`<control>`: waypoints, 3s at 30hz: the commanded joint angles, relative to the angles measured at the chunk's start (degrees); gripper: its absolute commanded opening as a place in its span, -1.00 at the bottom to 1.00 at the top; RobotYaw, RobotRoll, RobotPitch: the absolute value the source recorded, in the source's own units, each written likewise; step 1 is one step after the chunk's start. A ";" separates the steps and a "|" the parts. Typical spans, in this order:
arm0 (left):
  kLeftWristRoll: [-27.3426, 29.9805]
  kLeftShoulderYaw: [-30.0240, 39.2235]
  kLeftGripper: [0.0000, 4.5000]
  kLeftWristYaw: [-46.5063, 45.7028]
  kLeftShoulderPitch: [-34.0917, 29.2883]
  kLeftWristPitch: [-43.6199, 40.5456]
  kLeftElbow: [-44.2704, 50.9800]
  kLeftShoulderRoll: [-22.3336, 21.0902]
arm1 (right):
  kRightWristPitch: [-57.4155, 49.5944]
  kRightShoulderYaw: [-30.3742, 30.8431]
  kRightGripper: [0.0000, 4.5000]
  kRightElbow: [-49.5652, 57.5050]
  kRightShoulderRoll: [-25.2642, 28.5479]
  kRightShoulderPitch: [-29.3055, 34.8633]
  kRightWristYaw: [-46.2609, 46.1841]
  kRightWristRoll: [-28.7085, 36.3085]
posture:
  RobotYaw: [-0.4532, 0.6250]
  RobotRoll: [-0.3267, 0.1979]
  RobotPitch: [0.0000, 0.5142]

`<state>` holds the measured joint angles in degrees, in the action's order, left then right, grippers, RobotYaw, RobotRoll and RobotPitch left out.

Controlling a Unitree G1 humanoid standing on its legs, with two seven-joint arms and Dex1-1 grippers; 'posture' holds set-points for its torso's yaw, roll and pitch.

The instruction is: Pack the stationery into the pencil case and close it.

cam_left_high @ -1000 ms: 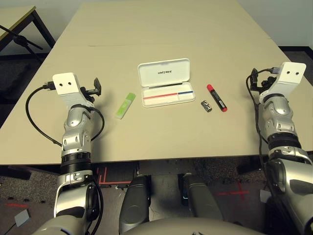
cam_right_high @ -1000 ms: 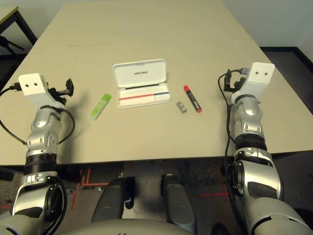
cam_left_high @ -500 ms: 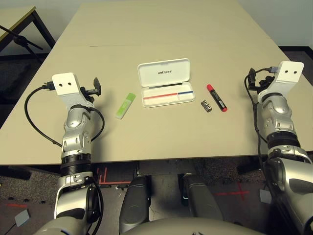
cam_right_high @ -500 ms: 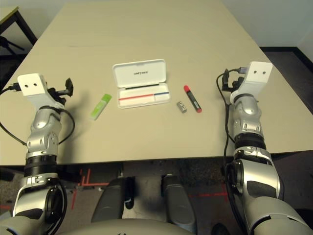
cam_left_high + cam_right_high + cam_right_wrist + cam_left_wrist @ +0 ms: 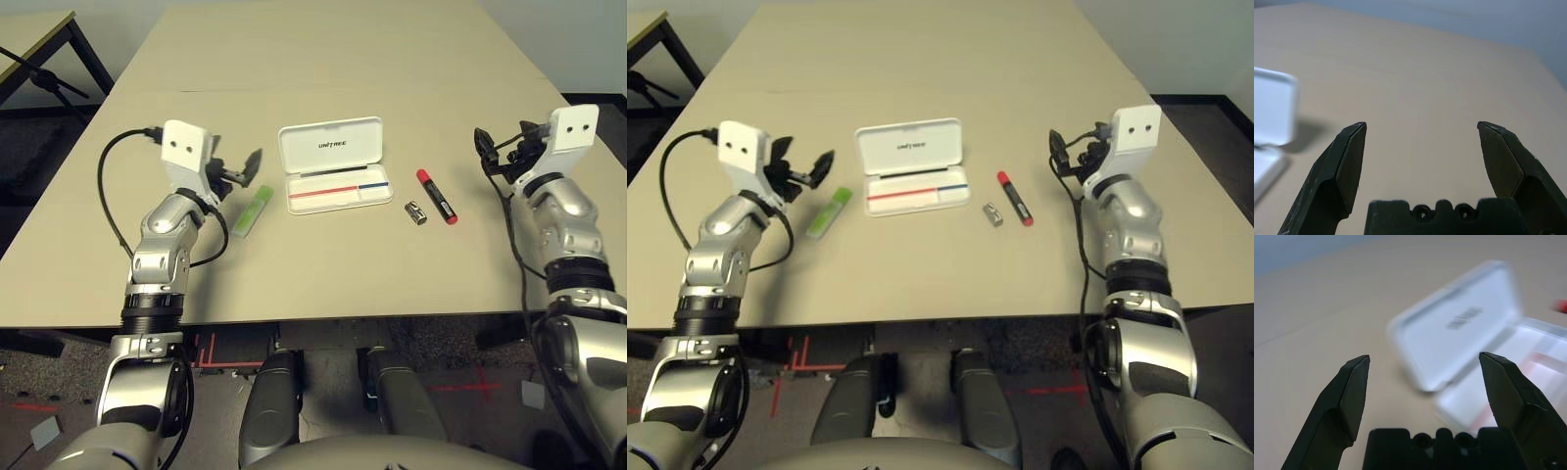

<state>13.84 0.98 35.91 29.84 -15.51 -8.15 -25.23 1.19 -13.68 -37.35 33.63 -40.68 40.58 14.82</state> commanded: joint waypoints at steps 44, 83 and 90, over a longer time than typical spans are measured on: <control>-18.98 -29.37 0.99 31.62 23.53 -14.09 -19.93 -0.34 | -14.34 10.24 1.00 18.90 10.69 -2.37 36.54 5.66 | -0.27 0.25 -0.40; -17.88 -24.81 -0.99 35.32 15.49 -7.92 -1.04 -8.47 | -11.03 9.46 1.00 10.87 13.47 -4.47 36.35 4.70 | -0.21 0.25 -0.45; -16.00 -24.41 -0.99 35.62 10.84 -9.95 8.32 -9.95 | -12.05 9.02 1.00 8.78 13.85 -4.27 34.02 4.34 | -0.20 0.25 -0.47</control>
<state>-3.33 -23.43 71.16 41.85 -25.02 -2.45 -35.02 -9.99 -3.37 -27.43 46.62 -44.63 75.75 19.93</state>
